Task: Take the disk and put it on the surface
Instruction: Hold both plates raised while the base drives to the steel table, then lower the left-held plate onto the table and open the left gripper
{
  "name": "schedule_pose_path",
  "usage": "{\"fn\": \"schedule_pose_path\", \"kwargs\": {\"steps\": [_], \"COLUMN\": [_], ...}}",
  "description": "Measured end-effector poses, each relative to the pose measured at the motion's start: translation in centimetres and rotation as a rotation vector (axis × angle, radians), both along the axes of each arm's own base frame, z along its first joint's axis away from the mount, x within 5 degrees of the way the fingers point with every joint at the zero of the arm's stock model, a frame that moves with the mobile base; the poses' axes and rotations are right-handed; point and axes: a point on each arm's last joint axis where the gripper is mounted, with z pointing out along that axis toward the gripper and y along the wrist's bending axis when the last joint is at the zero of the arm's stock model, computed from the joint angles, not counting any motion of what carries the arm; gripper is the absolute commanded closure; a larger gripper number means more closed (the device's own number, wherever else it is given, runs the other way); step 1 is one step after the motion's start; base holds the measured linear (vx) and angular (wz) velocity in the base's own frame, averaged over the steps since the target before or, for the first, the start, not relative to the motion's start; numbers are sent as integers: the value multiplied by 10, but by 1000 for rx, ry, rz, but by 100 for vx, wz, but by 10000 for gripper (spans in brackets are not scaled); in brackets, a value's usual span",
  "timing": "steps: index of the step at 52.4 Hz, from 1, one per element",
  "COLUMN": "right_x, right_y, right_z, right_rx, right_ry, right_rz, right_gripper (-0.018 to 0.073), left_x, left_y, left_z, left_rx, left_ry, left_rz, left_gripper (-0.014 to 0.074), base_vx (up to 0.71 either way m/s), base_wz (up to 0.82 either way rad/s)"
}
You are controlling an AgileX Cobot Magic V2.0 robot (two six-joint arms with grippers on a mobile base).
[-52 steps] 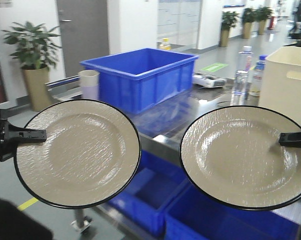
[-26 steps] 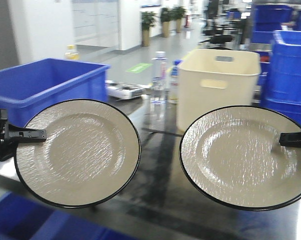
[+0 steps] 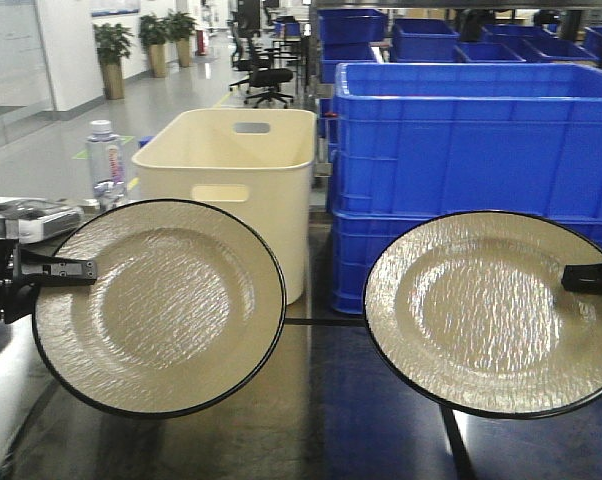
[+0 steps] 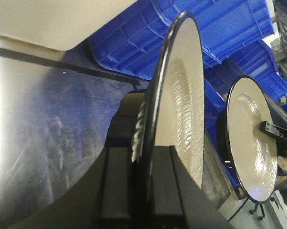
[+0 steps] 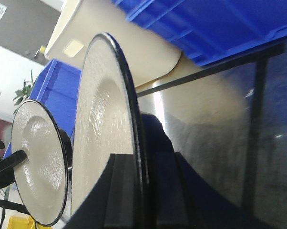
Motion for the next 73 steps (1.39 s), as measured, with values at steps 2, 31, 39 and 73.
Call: {"fn": "schedule_pose_path", "kwargs": {"steps": [2,31,39,73], "right_x": [0,0,0,0], "right_y": [0,0,0,0], "right_z": [0,0,0,1], "right_rx": [0,1,1,15], "right_ry": [0,0,0,-7], "right_rz": [0,3,3,0], "right_gripper": [568,568,568,568], "left_x": [0,0,0,0], "left_y": [0,0,0,-1], "left_z": [0,0,0,0], "left_rx": [0,-1,-1,4], "left_ry": [0,0,0,2], "left_rz": [-1,-3,-3,-5], "left_gripper": [605,605,605,605], "base_vx": [9,2,0,0], "base_wz": [-26,-6,0,0]}}
